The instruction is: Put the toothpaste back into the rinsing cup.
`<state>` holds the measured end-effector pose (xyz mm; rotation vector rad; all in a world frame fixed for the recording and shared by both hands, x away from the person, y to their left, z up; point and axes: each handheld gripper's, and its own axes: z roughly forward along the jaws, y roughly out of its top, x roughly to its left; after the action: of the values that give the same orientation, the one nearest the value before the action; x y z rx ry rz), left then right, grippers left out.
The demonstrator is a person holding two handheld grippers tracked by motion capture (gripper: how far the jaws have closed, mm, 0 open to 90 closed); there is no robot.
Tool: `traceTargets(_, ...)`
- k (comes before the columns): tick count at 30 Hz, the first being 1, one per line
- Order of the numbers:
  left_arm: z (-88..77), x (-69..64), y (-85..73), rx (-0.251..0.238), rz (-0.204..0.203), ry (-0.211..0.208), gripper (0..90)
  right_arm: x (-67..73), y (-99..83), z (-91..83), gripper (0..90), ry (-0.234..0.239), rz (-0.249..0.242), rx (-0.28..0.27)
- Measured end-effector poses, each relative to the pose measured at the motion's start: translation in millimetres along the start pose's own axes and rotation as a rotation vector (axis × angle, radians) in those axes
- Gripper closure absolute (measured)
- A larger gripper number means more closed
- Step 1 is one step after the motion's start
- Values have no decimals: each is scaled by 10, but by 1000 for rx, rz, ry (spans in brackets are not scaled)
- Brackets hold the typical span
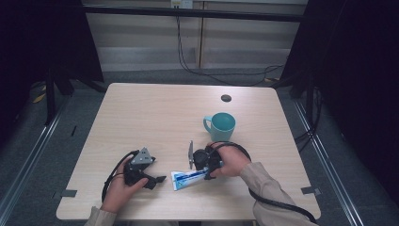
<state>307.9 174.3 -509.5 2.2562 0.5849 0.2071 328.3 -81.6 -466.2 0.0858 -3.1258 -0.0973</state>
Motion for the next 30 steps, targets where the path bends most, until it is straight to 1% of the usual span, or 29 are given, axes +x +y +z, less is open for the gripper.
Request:
traceTargets(1,-1,1,0,0,0,-1,153,-7,5,0,613,-9,-21,3)
traceTargets(2,0,0,0,0,1,0,153,2,2,-14,679,-17,-11,-8)
traceTargets(3,0,0,0,0,0,0,153,6,-9,-33,706,-18,12,-21)
traceTargets(4,0,0,0,0,0,0,153,12,-38,-49,715,-38,36,-47)
traceTargets(6,0,0,0,0,0,0,153,59,-78,-49,726,-66,29,-80)
traceTargets(9,0,0,0,-1,-1,1,152,99,-130,-58,732,-96,42,-116)
traceTargets(14,-1,1,1,0,-1,2,152,122,-272,-91,733,-87,93,-188)
traceTargets(17,0,2,1,-1,-1,3,153,105,-383,-141,733,-91,134,-257)
traceTargets(18,0,2,1,-1,-1,3,152,102,-433,-170,734,-92,160,-290)
traceTargets(19,0,2,1,-2,0,2,153,98,-466,-192,733,-85,177,-309)
traceTargets(20,0,2,1,-1,0,3,153,99,-502,-215,733,-95,188,-328)
traceTargets(22,0,2,1,-2,-1,3,152,94,-543,-239,733,-93,202,-355)
traceTargets(26,1,2,1,0,1,0,153,88,-618,-289,733,-95,249,-420)
traceTargets(28,2,1,1,-2,-2,1,152,71,-651,-316,733,-113,247,-455)
traceTargets(30,1,1,1,-2,-2,0,152,65,-681,-346,733,-115,263,-475)
